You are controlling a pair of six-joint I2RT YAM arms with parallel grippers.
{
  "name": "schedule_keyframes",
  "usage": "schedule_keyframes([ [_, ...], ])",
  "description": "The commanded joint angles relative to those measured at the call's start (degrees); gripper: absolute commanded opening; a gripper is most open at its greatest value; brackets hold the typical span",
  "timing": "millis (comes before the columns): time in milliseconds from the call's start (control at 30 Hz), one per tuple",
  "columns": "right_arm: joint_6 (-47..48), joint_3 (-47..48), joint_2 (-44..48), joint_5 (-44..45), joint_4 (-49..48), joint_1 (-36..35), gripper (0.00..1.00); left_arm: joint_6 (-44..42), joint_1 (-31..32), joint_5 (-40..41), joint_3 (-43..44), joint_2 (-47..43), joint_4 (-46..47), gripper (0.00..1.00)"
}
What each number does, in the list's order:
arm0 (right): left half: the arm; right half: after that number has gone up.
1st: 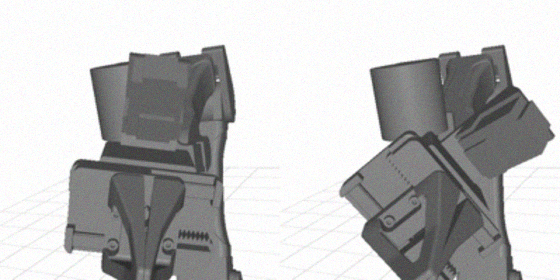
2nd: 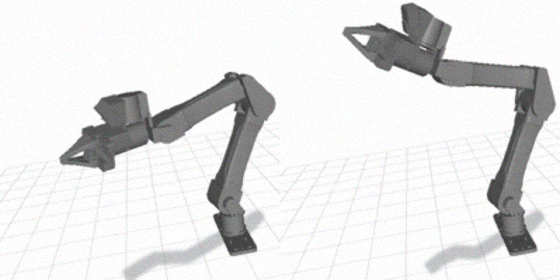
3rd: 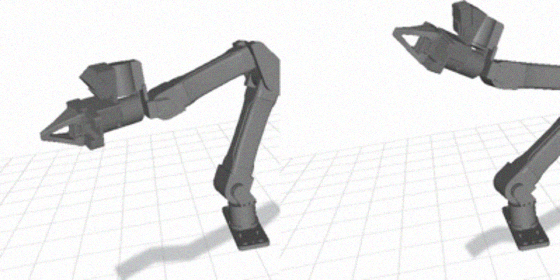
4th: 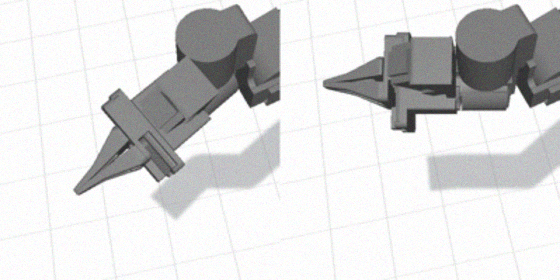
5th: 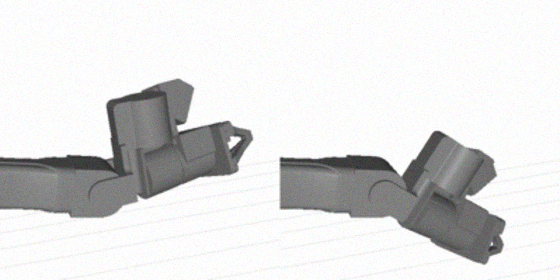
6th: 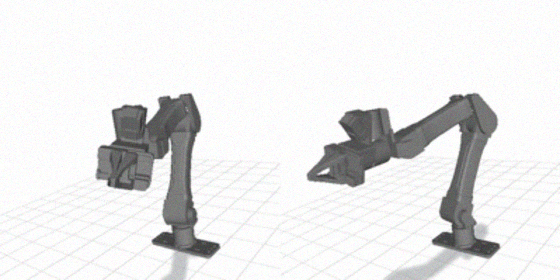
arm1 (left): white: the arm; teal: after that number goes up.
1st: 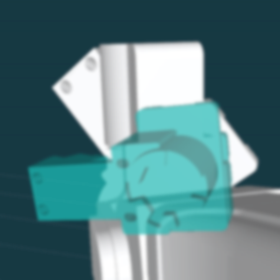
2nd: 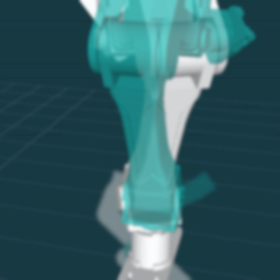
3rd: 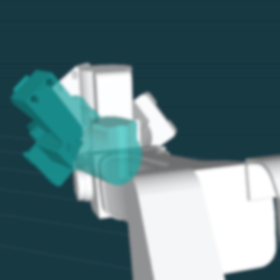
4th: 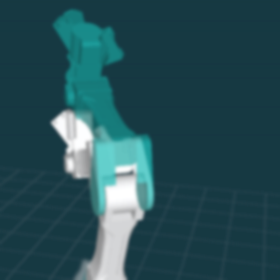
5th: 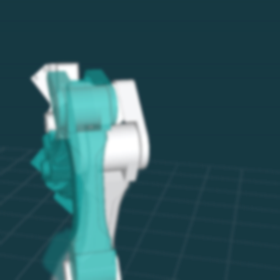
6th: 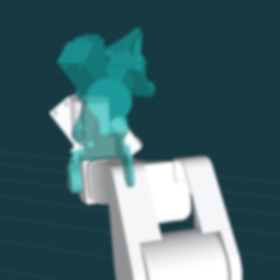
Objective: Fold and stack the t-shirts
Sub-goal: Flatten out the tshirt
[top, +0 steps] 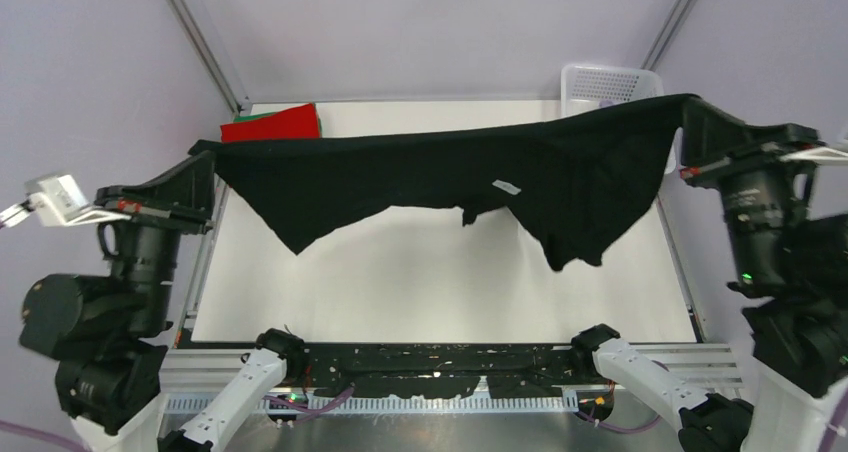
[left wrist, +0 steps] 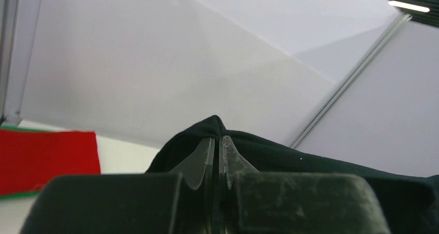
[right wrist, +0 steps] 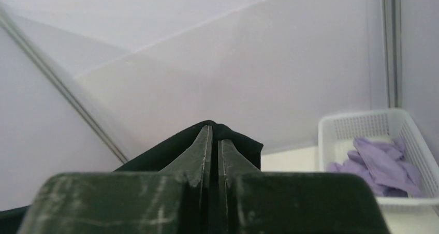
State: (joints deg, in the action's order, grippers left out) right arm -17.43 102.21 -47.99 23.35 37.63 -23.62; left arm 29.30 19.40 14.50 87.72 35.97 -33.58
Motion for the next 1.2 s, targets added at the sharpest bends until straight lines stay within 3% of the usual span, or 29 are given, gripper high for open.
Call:
schedule_keyframes([
  [0,5.6,12.7,-1.1,-5.5,5.1,0.2,0.05,-4.0,-0.2,-2.9,8.6,0.1,-1.4,0.0],
  [200,7.3,25.0,-0.5,-15.7,9.2,0.3,0.05,-5.7,-0.2,-7.0,19.6,0.9,-5.0,0.0],
  [400,8.2,25.2,1.9,-19.4,8.5,0.2,0.05,-5.7,-0.2,-8.0,18.1,-0.4,-4.1,0.0],
  [667,10.1,8.8,3.3,-5.5,2.6,0.2,0.05,-6.6,-0.2,-0.9,1.4,0.3,3.4,0.0],
  [933,8.6,-12.1,-2.9,7.7,-2.4,0.2,0.05,-10.1,-0.7,19.2,-20.7,11.0,15.5,0.0],
  [1033,6.1,-19.7,-7.0,11.8,-6.0,0.3,0.05,-9.5,-3.3,19.1,-24.7,20.9,19.9,0.0],
  [1167,3.4,-26.4,-15.7,10.0,-12.2,1.3,0.05,-5.7,-8.8,12.1,-26.8,34.0,26.8,0.0],
])
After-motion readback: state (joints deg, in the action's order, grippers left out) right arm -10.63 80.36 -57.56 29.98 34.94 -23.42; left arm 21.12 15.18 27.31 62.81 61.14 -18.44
